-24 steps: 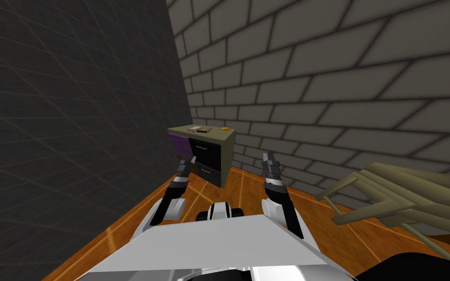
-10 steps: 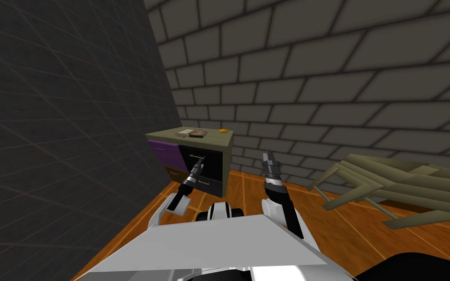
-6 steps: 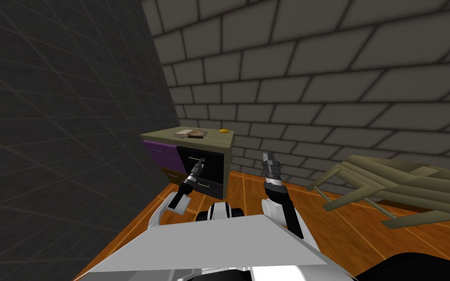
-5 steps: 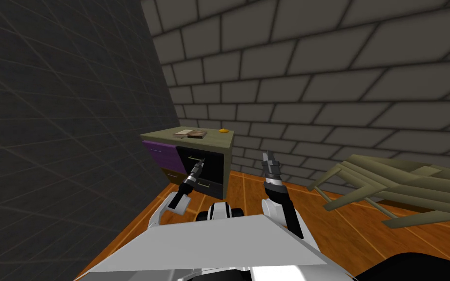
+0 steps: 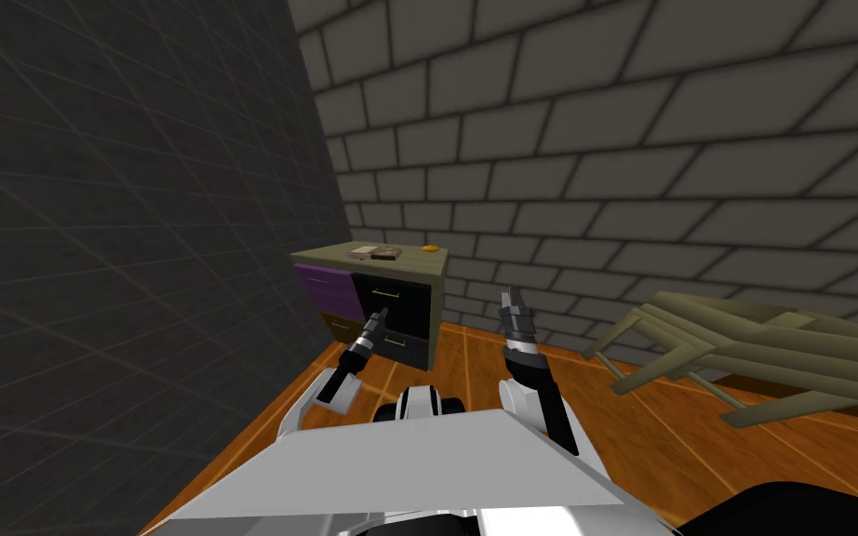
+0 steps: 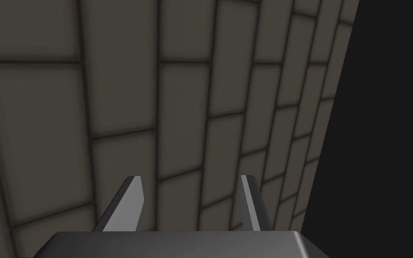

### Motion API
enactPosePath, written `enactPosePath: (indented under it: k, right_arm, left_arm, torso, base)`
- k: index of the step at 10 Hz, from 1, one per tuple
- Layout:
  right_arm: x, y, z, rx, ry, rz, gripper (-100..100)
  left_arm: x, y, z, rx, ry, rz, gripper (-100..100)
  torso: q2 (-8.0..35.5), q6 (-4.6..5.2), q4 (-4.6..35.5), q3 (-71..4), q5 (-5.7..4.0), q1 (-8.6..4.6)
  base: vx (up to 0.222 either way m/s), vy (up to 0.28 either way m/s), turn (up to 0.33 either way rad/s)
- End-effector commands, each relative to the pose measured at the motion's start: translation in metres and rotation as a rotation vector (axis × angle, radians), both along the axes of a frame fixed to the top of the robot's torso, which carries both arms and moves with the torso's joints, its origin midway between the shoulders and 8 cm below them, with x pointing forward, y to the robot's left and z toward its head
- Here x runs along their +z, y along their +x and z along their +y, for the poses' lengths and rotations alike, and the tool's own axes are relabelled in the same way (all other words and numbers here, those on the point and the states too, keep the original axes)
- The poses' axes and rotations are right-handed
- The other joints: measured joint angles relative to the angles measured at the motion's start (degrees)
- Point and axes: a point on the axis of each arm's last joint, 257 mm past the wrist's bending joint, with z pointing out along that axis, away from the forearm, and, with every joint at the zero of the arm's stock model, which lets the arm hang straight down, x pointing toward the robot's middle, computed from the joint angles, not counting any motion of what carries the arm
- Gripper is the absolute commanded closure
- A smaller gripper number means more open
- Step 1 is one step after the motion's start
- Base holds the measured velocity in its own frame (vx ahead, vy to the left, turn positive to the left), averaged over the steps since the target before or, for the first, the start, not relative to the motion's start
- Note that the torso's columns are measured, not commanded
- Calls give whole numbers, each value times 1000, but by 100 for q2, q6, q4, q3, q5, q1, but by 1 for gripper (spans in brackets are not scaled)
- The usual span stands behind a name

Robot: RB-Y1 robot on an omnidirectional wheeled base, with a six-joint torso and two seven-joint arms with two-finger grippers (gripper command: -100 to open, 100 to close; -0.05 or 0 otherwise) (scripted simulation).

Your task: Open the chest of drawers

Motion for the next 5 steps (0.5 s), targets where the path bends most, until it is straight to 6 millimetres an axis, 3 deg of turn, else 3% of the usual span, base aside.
enactPosePath:
  k: [1, 4, 5]
  right_arm:
    - [0, 0, 0, 0, 0, 0, 0]
    - [0, 0, 0, 0, 0, 0, 0]
    - [0, 0, 0, 0, 0, 0, 0]
  left_arm:
    - [0, 4, 0, 3, 14, -2, -100]
    - [0, 6, 0, 4, 22, -3, -100]
    - [8, 8, 1, 6, 24, -3, -100]
  torso:
    - [-40, 1, -12, -26, -3, -10]
    - [23, -1, 5, 12, 3, 10]
    - [61, -2, 15, 35, 5, 22]
  base:
    - [149, -47, -39]
    - [129, -42, -25]
    - [94, -28, -15]
